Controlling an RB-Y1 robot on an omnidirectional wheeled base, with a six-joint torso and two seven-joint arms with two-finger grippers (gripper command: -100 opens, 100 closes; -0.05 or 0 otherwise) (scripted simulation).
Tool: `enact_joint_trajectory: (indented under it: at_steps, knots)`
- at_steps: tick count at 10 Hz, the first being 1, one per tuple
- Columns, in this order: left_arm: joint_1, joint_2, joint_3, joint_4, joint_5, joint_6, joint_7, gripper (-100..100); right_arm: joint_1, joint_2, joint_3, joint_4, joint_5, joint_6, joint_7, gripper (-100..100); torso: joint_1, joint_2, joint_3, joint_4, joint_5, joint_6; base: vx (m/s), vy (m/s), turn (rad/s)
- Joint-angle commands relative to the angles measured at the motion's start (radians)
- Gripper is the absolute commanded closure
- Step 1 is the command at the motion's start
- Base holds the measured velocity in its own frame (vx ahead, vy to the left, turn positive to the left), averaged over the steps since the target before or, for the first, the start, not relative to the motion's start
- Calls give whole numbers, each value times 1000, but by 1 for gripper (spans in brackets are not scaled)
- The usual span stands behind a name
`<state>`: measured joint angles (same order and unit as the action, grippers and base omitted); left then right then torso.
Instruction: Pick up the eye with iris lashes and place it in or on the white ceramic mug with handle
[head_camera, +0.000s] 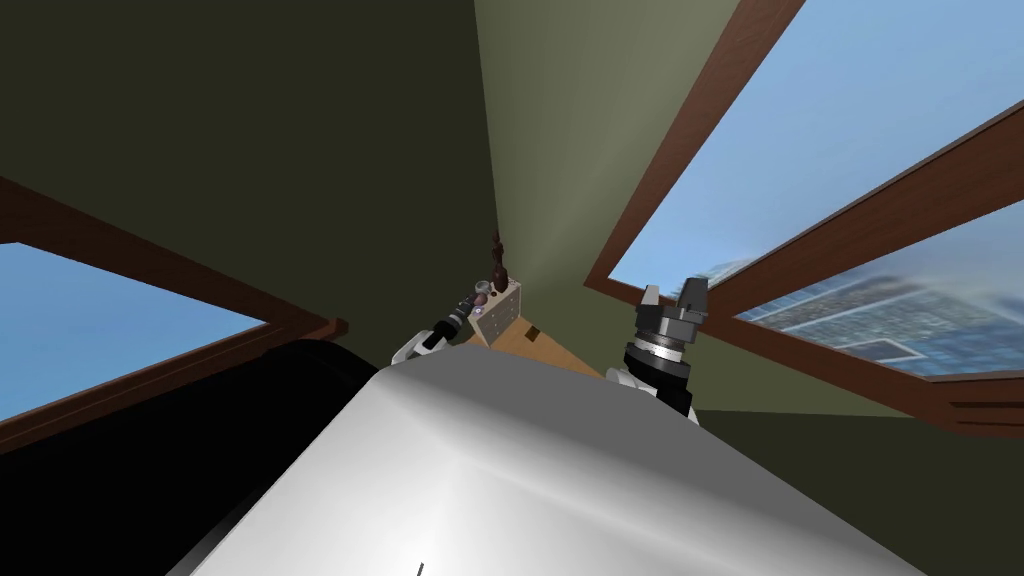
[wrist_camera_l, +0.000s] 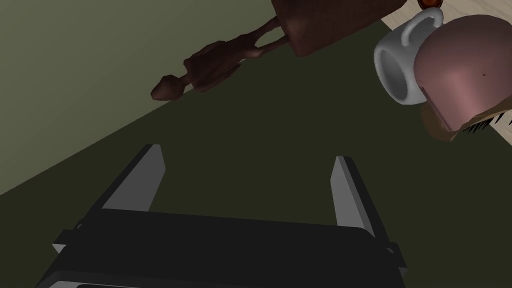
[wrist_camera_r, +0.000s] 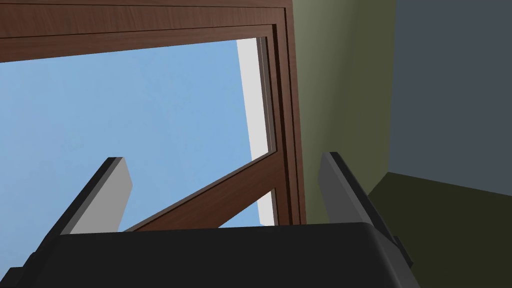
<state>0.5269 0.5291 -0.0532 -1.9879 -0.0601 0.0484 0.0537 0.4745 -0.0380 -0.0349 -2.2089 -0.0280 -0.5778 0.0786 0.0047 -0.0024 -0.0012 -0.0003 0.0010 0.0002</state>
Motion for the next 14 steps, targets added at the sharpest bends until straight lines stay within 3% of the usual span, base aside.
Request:
enact_joint_trajectory:
  at_steps: [1, 2, 5, 9, 10, 14]
  knots:
    - [-1, 3, -11, 12, -6, 29, -2, -100, 0, 0, 0, 0, 0, 0, 0, 0, 0, 0, 0, 0, 0, 0, 28, 47, -60]
    - [-6, 26, -20, 33, -5, 68, 1, -100, 0, 0, 0, 0, 0, 0, 0, 0, -1, 0, 0, 0, 0, 0, 30, 51, -104]
    - [-11, 48, -30, 55, -4, 106, 5, -100, 0, 0, 0, 0, 0, 0, 0, 0, 0, -1, 0, 0, 0, 0, 34, 48, -69]
    - [-37, 126, -76, 139, 0, 241, 13, -100, 0, 0, 0, 0, 0, 0, 0, 0, 3, -4, -2, -1, 1, 0, 78, 97, -158]
    - [-37, 126, -76, 139, 0, 245, 13, -100, 0, 0, 0, 0, 0, 0, 0, 0, 5, -5, -3, -1, 1, 0, 66, 100, -44]
    - [-63, 184, -123, 216, 6, 355, 16, -100, 0, 0, 0, 0, 0, 0, 0, 0, 4, -5, -3, -1, 1, 0, 81, 109, -152]
